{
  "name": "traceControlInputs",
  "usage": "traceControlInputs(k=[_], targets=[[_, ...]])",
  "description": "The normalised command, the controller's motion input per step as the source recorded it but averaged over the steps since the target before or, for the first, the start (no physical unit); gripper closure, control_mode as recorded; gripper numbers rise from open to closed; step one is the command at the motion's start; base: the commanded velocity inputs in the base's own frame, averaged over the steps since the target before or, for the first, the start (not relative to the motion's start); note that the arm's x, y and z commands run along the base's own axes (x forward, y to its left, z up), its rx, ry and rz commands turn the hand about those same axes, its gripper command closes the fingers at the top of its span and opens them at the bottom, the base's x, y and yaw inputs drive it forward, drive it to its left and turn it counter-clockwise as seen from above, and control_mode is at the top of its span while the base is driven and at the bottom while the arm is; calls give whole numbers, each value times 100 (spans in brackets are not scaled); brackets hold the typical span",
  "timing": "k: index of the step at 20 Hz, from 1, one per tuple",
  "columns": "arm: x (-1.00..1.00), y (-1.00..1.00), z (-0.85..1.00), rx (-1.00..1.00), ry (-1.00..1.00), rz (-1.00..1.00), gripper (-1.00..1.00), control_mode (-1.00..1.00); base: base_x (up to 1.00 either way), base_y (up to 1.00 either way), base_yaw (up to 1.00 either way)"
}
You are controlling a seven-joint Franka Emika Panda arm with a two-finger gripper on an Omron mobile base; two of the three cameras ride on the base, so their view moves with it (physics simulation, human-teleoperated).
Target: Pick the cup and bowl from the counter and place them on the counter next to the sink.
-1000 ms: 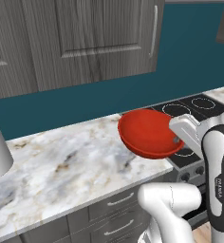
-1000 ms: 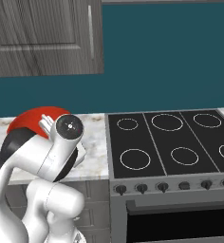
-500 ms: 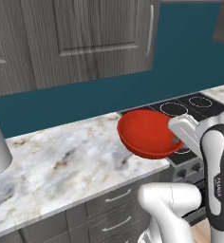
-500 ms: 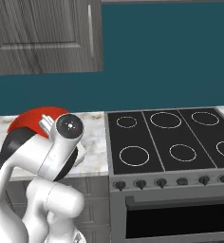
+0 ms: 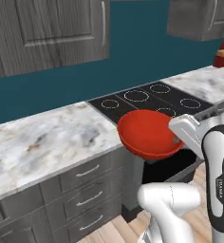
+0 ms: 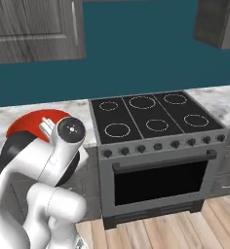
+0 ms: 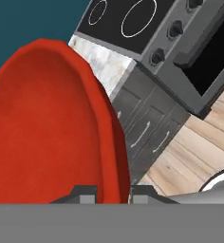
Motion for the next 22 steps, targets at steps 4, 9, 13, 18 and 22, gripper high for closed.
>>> traceControlInputs(k=[4,9,13,18,22], targets=[[0,0,0,0,0,0,100,100,15,0,-74],[0,0,0,0,0,0,100,100,8,0,-79],[0,0,0,0,0,0,100,100,21,13,-79],[0,0,0,0,0,0,100,100,48,32,-82],[0,0,0,0,0,0,100,100,56,45,-81]])
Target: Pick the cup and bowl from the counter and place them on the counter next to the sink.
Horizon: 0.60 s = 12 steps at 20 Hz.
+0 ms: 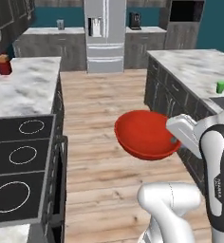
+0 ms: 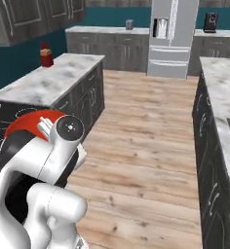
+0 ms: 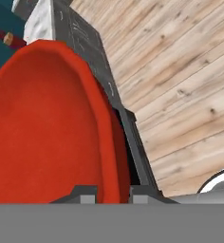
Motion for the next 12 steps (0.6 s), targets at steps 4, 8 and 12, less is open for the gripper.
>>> traceControlInputs(k=[4,8,12], targets=[[0,0,0,0,0,0,100,100,59,80,-72],[0,0,0,0,0,0,100,100,64,87,-69],[0,0,0,0,0,0,100,100,83,63,-70]])
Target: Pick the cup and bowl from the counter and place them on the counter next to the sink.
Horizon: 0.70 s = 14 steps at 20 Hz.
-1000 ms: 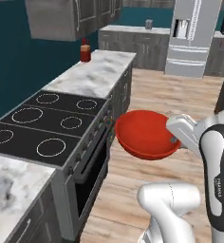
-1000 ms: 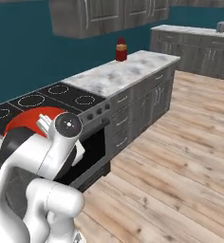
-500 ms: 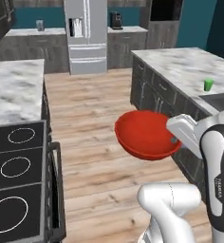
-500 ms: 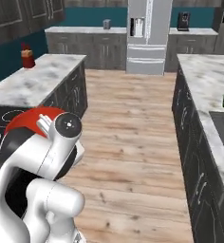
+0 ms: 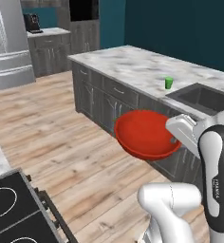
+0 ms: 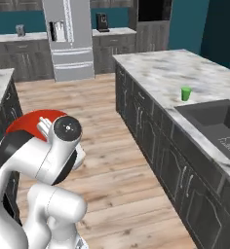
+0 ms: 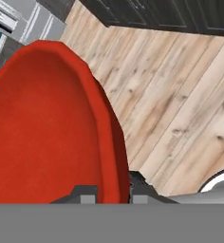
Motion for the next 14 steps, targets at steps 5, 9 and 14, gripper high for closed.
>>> traceControlInputs(k=[5,9,14], targets=[[0,0,0,0,0,0,100,100,78,12,-71],[0,0,0,0,0,0,100,100,67,0,-67],[0,0,0,0,0,0,100,100,55,0,-70]])
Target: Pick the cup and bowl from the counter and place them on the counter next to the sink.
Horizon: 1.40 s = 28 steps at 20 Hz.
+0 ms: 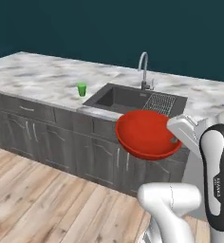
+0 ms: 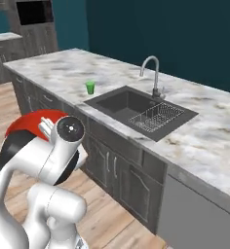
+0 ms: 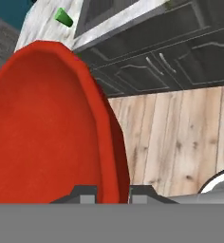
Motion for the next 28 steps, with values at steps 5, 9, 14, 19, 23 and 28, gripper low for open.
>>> traceControlInputs(k=[5,9,14,19,23,28], targets=[[0,0,0,0,0,0,100,100,56,0,-72],[0,0,0,0,0,0,100,100,56,0,-73],[0,0,0,0,0,0,100,100,57,0,-73],[0,0,0,0,0,0,100,100,99,14,-44],[0,0,0,0,0,0,100,100,97,0,-7],[0,0,0,0,0,0,100,100,28,0,0]])
